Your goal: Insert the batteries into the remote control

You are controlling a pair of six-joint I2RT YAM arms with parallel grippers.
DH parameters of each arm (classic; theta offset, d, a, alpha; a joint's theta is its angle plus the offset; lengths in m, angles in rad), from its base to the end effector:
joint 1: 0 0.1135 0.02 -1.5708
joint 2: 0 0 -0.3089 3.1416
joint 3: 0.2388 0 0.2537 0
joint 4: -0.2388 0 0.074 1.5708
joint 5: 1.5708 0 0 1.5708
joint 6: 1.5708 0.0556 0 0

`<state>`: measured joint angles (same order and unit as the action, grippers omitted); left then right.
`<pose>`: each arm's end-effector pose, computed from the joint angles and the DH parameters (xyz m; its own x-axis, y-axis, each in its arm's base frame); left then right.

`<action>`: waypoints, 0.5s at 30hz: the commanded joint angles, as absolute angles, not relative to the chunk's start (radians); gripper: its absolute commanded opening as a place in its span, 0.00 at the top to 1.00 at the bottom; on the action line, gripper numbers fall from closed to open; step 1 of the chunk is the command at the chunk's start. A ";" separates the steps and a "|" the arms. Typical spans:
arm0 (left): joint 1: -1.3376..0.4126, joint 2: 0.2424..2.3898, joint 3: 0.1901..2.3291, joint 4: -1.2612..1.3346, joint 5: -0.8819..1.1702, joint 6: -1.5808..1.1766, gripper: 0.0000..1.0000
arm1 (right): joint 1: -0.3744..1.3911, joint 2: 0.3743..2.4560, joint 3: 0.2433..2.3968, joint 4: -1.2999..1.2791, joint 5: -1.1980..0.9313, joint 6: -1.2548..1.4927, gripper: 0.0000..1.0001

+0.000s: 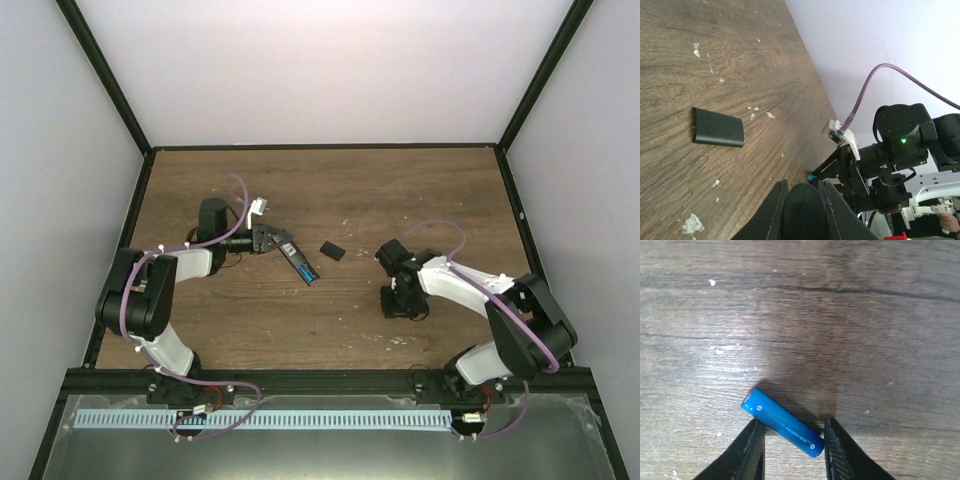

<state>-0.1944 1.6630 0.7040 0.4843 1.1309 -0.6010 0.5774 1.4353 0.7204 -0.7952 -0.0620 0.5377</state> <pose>0.3102 -0.1123 0.2091 -0.8629 -0.0755 -0.4997 0.4655 0.2663 -0.8440 0.1754 0.1184 0.1740 -0.9990 -0.0407 -0.0204 -0.0423 0.9956 0.0842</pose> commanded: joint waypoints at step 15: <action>-0.191 1.629 0.706 0.487 1.146 -0.577 1.00 | 0.604 1.483 0.723 -0.729 -0.113 0.532 0.80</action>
